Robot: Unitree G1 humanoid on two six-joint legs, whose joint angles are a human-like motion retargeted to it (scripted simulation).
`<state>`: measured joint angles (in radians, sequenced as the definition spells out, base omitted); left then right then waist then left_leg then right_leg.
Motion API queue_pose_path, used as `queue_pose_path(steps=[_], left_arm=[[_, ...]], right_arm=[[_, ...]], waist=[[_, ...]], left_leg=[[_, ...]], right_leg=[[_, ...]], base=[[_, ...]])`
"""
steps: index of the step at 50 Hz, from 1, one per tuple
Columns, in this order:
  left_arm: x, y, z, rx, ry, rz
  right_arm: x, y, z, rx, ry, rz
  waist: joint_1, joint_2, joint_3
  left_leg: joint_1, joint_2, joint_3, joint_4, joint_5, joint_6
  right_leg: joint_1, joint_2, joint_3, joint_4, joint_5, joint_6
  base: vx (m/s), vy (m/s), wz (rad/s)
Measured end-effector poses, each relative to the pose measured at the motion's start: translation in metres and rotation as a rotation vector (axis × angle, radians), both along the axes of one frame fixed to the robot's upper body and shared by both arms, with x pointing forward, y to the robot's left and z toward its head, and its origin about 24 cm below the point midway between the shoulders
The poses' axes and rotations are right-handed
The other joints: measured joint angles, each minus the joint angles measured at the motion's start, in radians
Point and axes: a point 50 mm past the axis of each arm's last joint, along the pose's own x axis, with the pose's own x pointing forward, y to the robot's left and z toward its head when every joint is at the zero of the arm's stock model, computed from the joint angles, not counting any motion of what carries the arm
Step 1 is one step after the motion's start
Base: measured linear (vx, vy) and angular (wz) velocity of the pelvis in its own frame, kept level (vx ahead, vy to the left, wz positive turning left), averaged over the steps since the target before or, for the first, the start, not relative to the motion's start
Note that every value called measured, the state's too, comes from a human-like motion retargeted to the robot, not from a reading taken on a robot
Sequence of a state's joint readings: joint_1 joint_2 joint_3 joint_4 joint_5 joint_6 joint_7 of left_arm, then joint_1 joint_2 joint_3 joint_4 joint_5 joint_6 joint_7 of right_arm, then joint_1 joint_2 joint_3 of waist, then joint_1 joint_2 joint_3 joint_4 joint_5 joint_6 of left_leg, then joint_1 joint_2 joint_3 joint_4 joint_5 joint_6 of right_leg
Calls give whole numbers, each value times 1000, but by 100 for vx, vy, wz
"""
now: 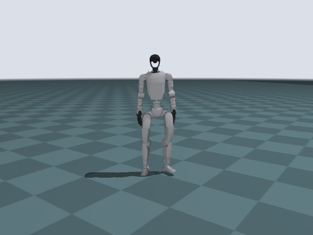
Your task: In place motions
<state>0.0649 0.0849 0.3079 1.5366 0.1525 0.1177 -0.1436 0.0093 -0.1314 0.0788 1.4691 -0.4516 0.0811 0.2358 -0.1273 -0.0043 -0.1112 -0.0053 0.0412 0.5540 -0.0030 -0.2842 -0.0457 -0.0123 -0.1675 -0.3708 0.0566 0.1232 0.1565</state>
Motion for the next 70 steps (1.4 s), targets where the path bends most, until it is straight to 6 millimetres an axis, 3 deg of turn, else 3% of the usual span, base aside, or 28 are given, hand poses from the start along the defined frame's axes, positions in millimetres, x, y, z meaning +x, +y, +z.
queue_pose_path(steps=[15,28,44,52,58,63,70], left_arm=[[-4,1,0,50,10,41],[-20,-7,2,32,76,89],[-3,4,1,36,26,26],[-18,8,3,50,53,67],[-28,-5,3,13,74,105],[-26,-17,1,-31,59,44],[-11,-30,-1,-91,27,-42]], right_arm=[[-2,-6,1,9,-19,9],[12,-3,1,22,-61,35],[16,-1,1,34,-43,87],[29,-5,3,15,-56,74],[48,-7,5,-6,-89,89],[55,-8,7,-20,-104,87],[38,-16,6,-64,-41,46]], waist=[[149,-43,20],[142,-47,11],[-20,-24,-14],[-142,16,-45],[-250,60,-28],[-349,87,-8],[-403,102,2]], left_leg=[[-79,-67,-216,15,46,19],[-66,-69,-207,6,39,18],[33,2,53,-3,-38,-19],[89,32,206,-2,-85,-52],[142,42,329,9,-110,-85],[170,49,414,32,-115,-110],[214,39,528,52,-103,-142]], right_leg=[[89,-51,-231,-20,-24,27],[90,-46,-229,-22,-21,28],[-29,2,28,14,15,3],[-118,64,246,28,50,-7],[-167,138,438,25,92,-14],[-193,182,562,18,128,0],[-216,213,641,1,182,54]], base=[[14,4,75],[-1,-1,-3],[-26,-2,-80],[-25,15,-142],[-18,20,-170],[-12,19,-135],[-4,14,-138]])
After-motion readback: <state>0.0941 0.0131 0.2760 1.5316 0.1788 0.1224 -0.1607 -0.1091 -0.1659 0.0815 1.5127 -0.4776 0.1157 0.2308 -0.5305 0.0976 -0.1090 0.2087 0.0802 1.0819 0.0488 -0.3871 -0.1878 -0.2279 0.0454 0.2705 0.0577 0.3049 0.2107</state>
